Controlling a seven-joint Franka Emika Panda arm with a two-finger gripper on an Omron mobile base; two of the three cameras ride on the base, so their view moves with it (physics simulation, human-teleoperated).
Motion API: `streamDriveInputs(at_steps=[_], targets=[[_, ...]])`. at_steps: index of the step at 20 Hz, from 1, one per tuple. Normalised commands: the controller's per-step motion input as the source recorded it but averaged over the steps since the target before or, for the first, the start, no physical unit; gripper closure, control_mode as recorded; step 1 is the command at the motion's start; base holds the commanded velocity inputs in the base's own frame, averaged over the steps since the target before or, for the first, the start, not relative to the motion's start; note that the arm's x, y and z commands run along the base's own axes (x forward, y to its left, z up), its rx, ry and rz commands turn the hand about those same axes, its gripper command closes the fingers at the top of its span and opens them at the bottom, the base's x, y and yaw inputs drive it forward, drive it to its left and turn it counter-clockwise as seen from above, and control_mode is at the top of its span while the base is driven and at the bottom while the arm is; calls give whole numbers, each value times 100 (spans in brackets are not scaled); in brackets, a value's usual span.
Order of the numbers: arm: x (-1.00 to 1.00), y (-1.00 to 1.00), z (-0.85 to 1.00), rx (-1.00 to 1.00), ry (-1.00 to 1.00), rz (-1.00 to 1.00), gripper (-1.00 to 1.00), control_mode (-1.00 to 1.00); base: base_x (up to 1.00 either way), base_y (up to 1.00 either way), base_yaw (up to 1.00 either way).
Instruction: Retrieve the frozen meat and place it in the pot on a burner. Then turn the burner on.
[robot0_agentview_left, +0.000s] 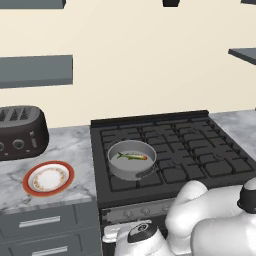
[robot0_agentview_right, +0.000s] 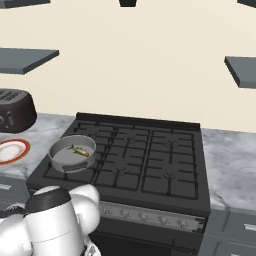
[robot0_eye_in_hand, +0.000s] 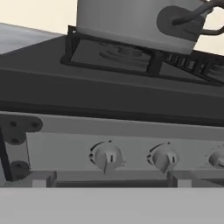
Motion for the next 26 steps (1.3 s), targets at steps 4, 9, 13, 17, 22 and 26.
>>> streamDriveInputs(at_steps=[4,9,13,17,22,26], targets=[[39,-45,-2,0,19,0,-100,-100,0,0,0],[2,-51,-13,0,-4,1,-100,-100,0,0,0],[12,-50,-15,0,-2,1,-100,-100,0,0,0],[8,-13,0,0,0,0,-100,-100,0,0,0],[0,0,0,0,0,0,-100,-100,0,0,0],[20,-3,4,3,-6,0,-100,-100,0,0,0]])
